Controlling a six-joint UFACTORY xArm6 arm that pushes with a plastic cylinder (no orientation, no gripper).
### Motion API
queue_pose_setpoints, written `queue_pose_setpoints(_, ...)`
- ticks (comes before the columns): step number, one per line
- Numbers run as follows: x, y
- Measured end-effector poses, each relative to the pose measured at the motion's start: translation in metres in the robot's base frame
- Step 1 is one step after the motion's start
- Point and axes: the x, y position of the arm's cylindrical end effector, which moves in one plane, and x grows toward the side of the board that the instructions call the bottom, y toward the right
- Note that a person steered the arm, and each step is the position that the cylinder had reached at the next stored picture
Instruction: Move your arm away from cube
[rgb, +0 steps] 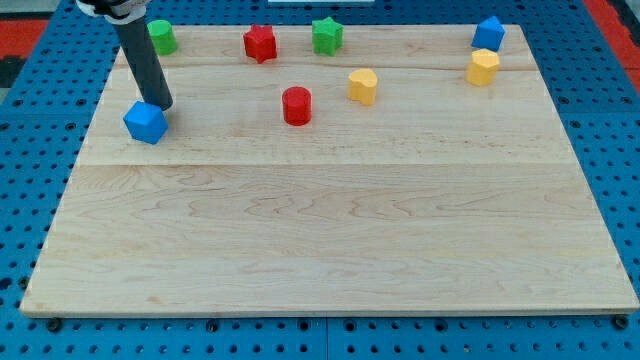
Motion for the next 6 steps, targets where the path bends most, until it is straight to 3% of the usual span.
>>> queue_pose_setpoints(2, -0.005, 0.021)
queue_pose_setpoints(4, -0.048, 0.055)
queue_pose_setpoints(6, -0.05, 0.185)
